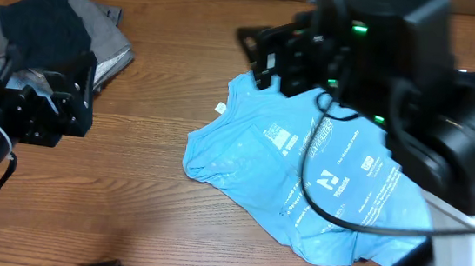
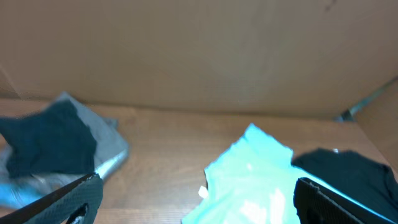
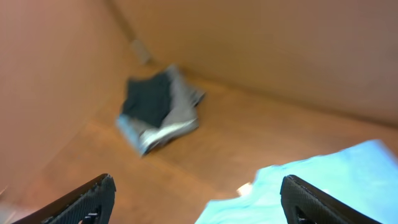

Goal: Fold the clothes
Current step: 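Reach the left gripper to the T-shirt's upper edge and pinch it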

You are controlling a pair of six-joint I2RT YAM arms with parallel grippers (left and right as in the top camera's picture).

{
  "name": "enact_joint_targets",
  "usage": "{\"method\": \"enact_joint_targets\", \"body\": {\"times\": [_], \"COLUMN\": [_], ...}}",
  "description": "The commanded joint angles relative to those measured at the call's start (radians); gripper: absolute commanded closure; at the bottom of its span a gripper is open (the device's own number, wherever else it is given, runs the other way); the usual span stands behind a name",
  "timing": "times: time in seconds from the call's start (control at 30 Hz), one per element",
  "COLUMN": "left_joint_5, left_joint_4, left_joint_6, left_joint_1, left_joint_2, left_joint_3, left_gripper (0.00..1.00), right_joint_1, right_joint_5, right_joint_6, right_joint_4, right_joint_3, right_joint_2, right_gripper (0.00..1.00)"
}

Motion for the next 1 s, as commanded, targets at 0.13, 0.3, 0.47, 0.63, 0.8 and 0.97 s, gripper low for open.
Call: {"method": "enact_joint_targets", "body": {"times": [0.13,0.3,0.47,0.63,0.8,0.97], "left_joint_5": [0.038,-0.109,-0.254,-0.264,-0.253,-0.171], "left_joint_4": [-0.073,-0.084,-0.011,0.154,0.296,0.391], "left_joint_6": [0.13,0.159,0.157,0.15,0.142,0.138], "left_joint_1": [-0.173,-0.396,-0.521,-0.563,-0.573,-0.58], "left_joint_2": [0.169,0.38,0.632,0.883,1.072,1.201], "left_joint_3": [-0.003,-0.003,-0.003,-0.003,-0.003,-0.003], "left_gripper": [0.0,0.0,0.03,0.09,0.07,0.11], "right_joint_1": [-0.086,-0.154,-0.193,-0.203,-0.203,-0.203], "right_joint_5": [0.121,0.12,0.12,0.12,0.121,0.127], "right_joint_6": [0.08,0.157,0.171,0.191,0.191,0.191], "right_joint_4": [0.014,-0.004,-0.053,-0.11,-0.163,-0.218], "right_joint_3": [0.02,0.02,0.02,0.02,0.02,0.02], "right_joint_2": [-0.13,-0.153,-0.153,-0.153,-0.153,-0.152], "right_gripper": [0.11,0.11,0.11,0.1,0.1,0.1]}}
